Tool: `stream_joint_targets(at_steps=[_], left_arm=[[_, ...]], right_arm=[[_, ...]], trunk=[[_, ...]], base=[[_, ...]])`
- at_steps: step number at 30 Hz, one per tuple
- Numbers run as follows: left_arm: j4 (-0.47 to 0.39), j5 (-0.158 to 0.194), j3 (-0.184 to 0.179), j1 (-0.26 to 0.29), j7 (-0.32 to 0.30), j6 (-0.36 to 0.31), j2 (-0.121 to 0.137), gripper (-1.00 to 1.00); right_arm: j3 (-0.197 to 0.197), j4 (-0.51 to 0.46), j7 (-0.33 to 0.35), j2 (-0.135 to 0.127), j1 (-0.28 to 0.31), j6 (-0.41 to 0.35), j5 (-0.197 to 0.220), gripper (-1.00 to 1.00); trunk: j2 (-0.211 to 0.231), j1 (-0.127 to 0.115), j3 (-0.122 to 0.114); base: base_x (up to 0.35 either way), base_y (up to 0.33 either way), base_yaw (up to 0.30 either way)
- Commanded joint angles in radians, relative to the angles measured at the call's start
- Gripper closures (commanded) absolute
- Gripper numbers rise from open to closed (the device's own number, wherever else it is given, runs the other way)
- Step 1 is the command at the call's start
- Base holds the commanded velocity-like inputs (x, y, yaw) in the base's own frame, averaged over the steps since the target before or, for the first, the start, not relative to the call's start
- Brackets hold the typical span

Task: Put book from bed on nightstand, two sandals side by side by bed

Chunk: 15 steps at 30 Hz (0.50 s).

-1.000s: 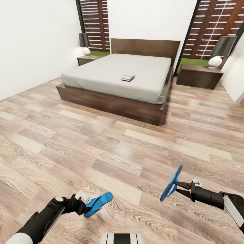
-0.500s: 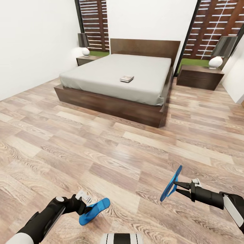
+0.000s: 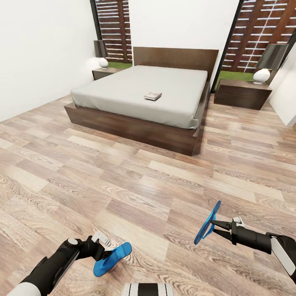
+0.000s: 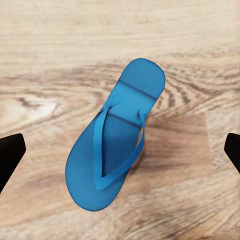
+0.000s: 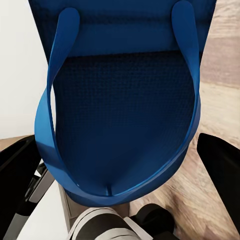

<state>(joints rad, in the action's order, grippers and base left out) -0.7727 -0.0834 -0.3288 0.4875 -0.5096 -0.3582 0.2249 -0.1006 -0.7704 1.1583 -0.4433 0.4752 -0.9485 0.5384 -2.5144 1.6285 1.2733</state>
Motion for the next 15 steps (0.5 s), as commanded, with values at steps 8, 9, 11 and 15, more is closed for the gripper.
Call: stream_joint_targets(at_steps=[8,9,11,15], left_arm=[[-0.002,-0.009,-0.001,0.0,-0.004,-0.002,0.0,-1.0],[-0.002,-0.009,-0.001,0.0,-0.004,-0.002,0.0,-1.0],[-0.002,-0.009,-0.001,0.0,-0.004,-0.002,0.0,-1.0],[-0.002,-0.009,-0.001,0.0,-0.004,-0.002,0.001,-1.0]], right_arm=[[-0.001,0.0,0.001,0.0,0.0,-0.004,0.0,1.0],[-0.001,-0.001,0.001,0.0,0.0,-0.004,0.0,1.0],[-0.001,-0.001,0.001,0.0,0.0,-0.004,0.0,1.0],[-0.001,0.0,0.001,0.0,0.0,-0.004,0.0,1.0]], trunk=[[-0.002,0.003,0.032],[-0.002,0.004,0.036],[-0.003,0.005,0.043],[-0.004,0.006,0.055]], base=[[0.0,0.0,0.0],[0.0,0.0,0.0],[0.0,0.0,0.0],[0.0,0.0,0.0]])
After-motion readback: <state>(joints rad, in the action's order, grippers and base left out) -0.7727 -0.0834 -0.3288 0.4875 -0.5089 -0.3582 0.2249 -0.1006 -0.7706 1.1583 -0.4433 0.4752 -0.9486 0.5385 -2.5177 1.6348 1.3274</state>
